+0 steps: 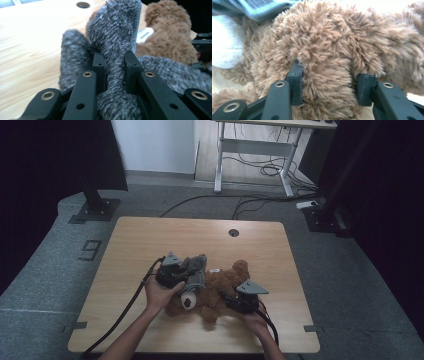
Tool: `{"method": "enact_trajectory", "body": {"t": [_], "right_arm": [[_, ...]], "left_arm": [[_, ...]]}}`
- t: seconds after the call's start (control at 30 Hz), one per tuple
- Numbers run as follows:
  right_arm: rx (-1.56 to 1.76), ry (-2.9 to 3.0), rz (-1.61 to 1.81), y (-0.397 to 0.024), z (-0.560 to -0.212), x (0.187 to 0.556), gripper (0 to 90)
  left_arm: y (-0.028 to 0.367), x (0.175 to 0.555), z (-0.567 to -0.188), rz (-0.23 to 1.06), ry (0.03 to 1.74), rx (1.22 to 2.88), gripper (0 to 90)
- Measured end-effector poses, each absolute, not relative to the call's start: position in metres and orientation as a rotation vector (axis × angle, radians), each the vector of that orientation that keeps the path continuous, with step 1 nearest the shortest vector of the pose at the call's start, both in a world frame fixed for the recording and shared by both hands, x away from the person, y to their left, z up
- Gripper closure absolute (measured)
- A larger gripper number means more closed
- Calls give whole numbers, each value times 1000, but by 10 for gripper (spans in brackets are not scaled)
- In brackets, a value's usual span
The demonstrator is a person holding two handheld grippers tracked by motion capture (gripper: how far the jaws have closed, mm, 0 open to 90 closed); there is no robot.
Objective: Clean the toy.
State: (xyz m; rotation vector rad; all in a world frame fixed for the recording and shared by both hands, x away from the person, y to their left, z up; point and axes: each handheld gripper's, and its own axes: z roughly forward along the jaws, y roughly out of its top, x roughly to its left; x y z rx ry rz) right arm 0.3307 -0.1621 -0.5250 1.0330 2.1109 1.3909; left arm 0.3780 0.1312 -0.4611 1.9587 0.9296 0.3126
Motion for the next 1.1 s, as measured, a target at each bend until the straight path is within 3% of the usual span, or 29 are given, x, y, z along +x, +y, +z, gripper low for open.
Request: {"method": "enact_trajectory", "body": {"t": [0.27, 0.47, 0.67, 0.83, 0.9, 1.1], "right_arm": [[1041, 2105, 1400, -162, -525, 331, 511], [1050, 2101, 1401, -163, -526, 331, 512], [1051, 2096, 1408, -163, -526, 331, 511], [1054, 2099, 1413, -164, -526, 332, 511], [1054, 2098, 1416, -164, -527, 331, 511], [1049, 2087, 1411, -165, -527, 329, 511]], "left_arm": [[182, 359, -470, 365, 1000, 1923, 751], [192, 357, -466, 346, 1020, 1916, 750], [150, 358, -444, 309, 902, 1944, 749], [99, 363, -433, 202, 779, 1962, 749], [73, 365, -429, 234, 744, 2001, 749], [37, 393, -441, 249, 813, 2093, 746]]}}
